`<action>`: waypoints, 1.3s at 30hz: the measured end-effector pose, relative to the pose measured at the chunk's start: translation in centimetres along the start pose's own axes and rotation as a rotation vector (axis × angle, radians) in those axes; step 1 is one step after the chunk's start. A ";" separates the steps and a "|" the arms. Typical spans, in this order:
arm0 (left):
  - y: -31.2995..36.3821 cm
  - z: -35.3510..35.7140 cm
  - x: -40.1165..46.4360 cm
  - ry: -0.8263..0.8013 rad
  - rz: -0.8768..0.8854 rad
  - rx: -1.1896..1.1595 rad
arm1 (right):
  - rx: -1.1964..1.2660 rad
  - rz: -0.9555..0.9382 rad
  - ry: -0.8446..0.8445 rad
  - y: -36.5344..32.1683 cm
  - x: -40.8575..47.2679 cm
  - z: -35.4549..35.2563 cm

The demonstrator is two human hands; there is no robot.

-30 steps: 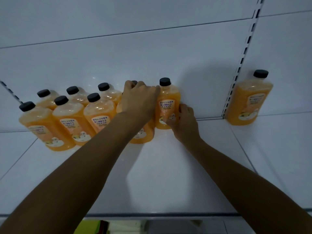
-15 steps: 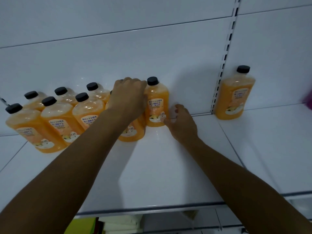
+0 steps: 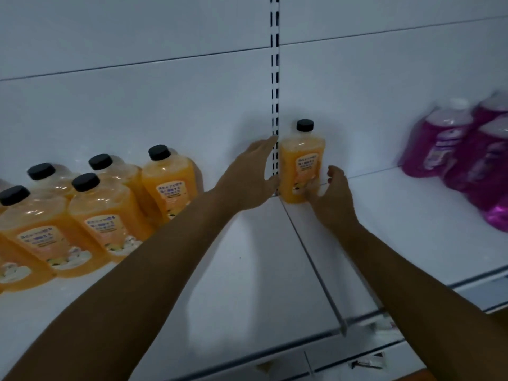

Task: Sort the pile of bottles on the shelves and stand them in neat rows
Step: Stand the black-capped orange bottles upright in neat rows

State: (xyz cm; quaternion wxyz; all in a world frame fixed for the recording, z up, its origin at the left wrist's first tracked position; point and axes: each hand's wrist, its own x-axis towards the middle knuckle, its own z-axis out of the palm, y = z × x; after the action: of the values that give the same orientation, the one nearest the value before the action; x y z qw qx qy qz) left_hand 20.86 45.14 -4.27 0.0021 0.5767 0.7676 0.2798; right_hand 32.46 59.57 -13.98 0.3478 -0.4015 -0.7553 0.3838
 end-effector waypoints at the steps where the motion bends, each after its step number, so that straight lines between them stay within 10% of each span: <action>1: 0.4 0.3 0.5 -0.016 -0.009 -0.039 | 0.050 -0.004 -0.087 -0.4 0.6 -0.4; 4: 0.9 1.2 1.8 -0.055 -0.064 -0.113 | 0.220 -0.045 -0.294 -0.7 1.9 -0.7; 17: 1.9 -2.2 -2.9 0.175 0.150 0.060 | 0.264 -0.264 -0.169 -3.6 -1.9 1.2; 39: -7.8 -10.6 -13.2 0.203 -0.210 0.478 | 0.010 -0.319 -0.375 -10.9 -10.8 13.1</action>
State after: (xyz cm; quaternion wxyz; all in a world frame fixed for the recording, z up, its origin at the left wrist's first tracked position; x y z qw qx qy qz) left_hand 14.91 27.52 -2.91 -0.1819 0.4470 0.8637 0.1453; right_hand 22.51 42.06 -13.08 0.2595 -0.1973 -0.8586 0.3957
